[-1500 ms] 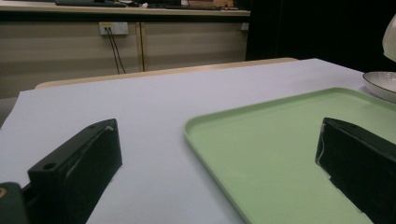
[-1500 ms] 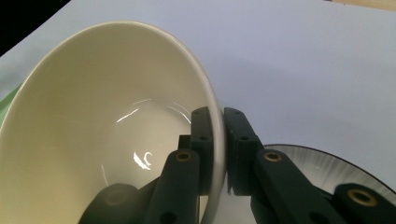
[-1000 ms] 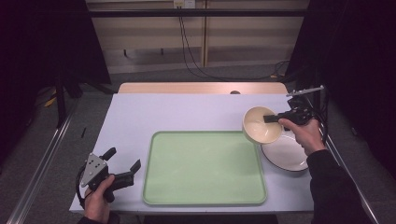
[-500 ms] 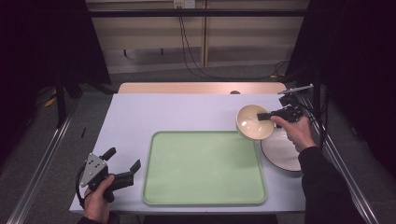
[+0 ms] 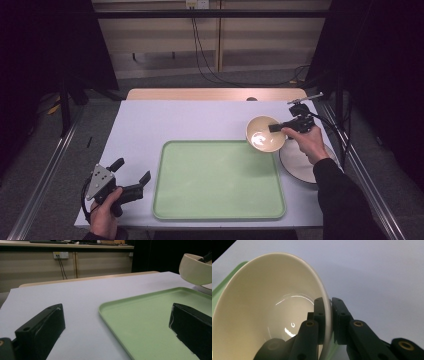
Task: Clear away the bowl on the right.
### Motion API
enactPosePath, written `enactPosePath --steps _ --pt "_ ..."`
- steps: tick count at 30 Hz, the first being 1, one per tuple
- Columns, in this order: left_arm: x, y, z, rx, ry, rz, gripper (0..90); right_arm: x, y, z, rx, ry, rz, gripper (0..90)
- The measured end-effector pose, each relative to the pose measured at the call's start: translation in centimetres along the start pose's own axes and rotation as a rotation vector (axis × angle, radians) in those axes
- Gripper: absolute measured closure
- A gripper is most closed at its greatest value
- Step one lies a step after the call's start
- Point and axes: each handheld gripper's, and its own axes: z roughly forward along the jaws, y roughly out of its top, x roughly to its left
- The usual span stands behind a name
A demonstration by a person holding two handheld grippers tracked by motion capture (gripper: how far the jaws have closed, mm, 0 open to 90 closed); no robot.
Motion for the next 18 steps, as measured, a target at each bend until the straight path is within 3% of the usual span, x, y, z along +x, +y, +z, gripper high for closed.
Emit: enactPosePath --steps 18 --pt "0.0 0.0 0.0 0.0 0.0 0.002 0.3 -0.5 -0.8 2.4 0.086 -0.027 0.028 83.7"
